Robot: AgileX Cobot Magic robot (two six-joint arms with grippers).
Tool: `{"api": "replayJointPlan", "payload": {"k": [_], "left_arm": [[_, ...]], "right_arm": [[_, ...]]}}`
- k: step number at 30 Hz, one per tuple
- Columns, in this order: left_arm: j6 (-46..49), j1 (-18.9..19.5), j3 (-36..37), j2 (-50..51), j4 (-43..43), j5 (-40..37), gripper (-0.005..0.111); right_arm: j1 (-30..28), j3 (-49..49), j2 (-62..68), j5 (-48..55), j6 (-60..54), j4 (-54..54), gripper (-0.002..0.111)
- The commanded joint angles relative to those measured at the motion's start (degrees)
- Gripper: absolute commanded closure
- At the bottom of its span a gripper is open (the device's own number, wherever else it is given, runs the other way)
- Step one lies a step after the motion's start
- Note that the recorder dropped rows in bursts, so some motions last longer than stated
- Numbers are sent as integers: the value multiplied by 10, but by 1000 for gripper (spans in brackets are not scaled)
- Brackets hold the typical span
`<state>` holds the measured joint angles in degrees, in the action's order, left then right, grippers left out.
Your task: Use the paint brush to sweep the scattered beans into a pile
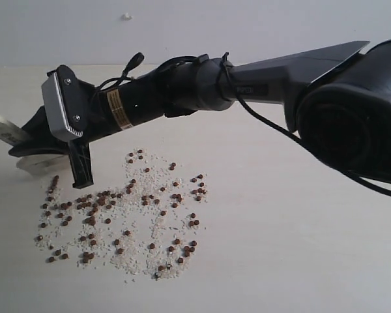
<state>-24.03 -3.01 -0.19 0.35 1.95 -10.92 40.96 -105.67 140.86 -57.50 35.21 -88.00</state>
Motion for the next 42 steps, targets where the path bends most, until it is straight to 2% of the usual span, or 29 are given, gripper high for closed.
{"api": "replayJointPlan", "payload": {"k": [1, 4, 15, 26, 31, 39, 40, 42], "left_arm": [[-2, -4, 2, -3, -3, 1, 107], [-2, -4, 2, -3, -3, 1, 107], [-2, -4, 2, -3, -2, 1, 107], [-2, -4, 2, -3, -2, 1, 107], [-2, -4, 2, -3, -2, 1, 107], [-2, -4, 2, -3, -2, 1, 107], [-2, -4, 2, -3, -2, 1, 107], [-2, -4, 2, -3, -2, 1, 107]], "right_arm": [[-3, -24, 14, -55, 69, -62, 108], [-3, -35, 14, -72, 116, -119, 108], [-3, -40, -1, -125, 205, -119, 108], [-4, -40, -72, -34, 257, -119, 108], [-4, -40, -125, 2, 371, -119, 108], [-4, -36, -175, 96, 687, -119, 108], [-4, -36, -177, 107, 709, -119, 108], [-4, -36, -178, 116, 664, -119, 108]]}}
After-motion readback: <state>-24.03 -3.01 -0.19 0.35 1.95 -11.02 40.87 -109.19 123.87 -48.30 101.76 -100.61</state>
